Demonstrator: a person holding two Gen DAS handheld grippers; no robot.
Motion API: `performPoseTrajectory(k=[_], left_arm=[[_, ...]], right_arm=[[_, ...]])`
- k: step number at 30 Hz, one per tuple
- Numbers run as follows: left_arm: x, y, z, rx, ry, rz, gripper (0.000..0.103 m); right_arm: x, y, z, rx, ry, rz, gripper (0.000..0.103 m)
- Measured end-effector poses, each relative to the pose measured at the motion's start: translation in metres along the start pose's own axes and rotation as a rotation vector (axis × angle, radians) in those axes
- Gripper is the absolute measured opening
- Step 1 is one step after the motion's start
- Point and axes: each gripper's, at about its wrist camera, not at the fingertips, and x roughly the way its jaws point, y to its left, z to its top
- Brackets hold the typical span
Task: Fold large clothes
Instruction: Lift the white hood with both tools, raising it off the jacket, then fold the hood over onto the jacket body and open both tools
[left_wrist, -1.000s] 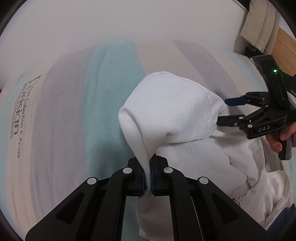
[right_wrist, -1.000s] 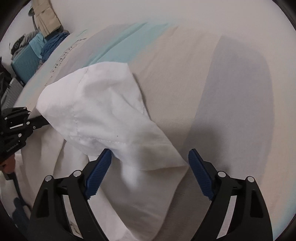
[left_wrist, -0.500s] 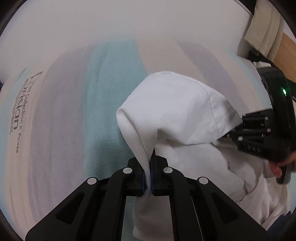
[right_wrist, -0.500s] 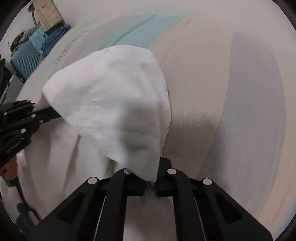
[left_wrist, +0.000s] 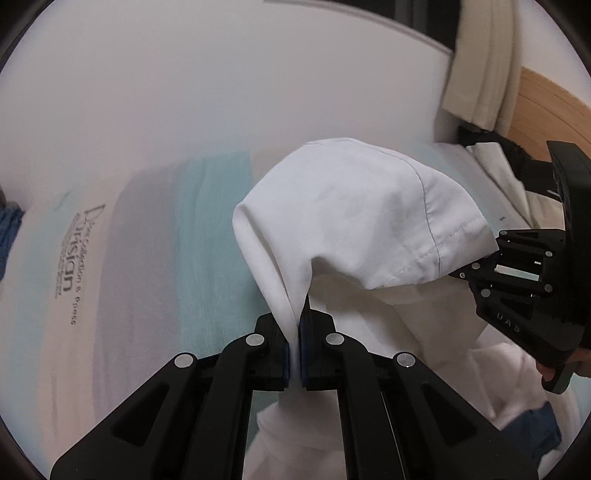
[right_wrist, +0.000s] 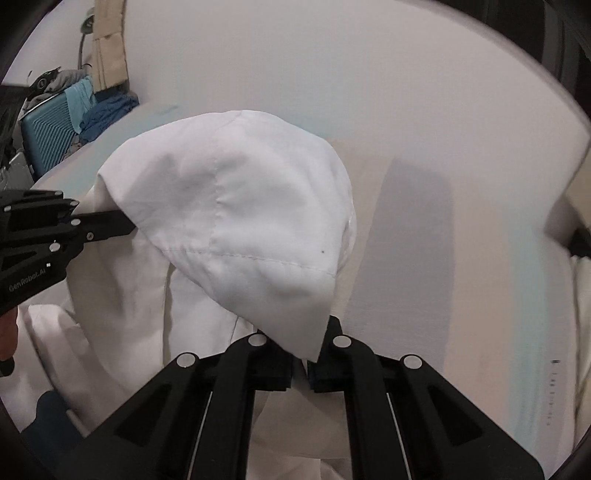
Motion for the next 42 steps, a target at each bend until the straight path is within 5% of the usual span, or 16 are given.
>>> performPoseTrajectory(k=[6,17,42], left_arm=[[-0.047,-0.019,-0.017,-0.003,-0.03,0.011,0.002],[-0.1,-0.042,-0.079,-0.027,-0.006,0.043,0.002],[-0.154,-0.087,-0.2,-0.029,-0.048,0.082,0.003]], right_arm=[[-0.049,0.015,-0.024,-0.025,-0.036,-0.044,0.004],[-0.096,0.048,-0.08,0.013,0.027,-0.051,0.004],[-0.157,0.104,-0.169,0.037,0.095,-0.06,0.004]])
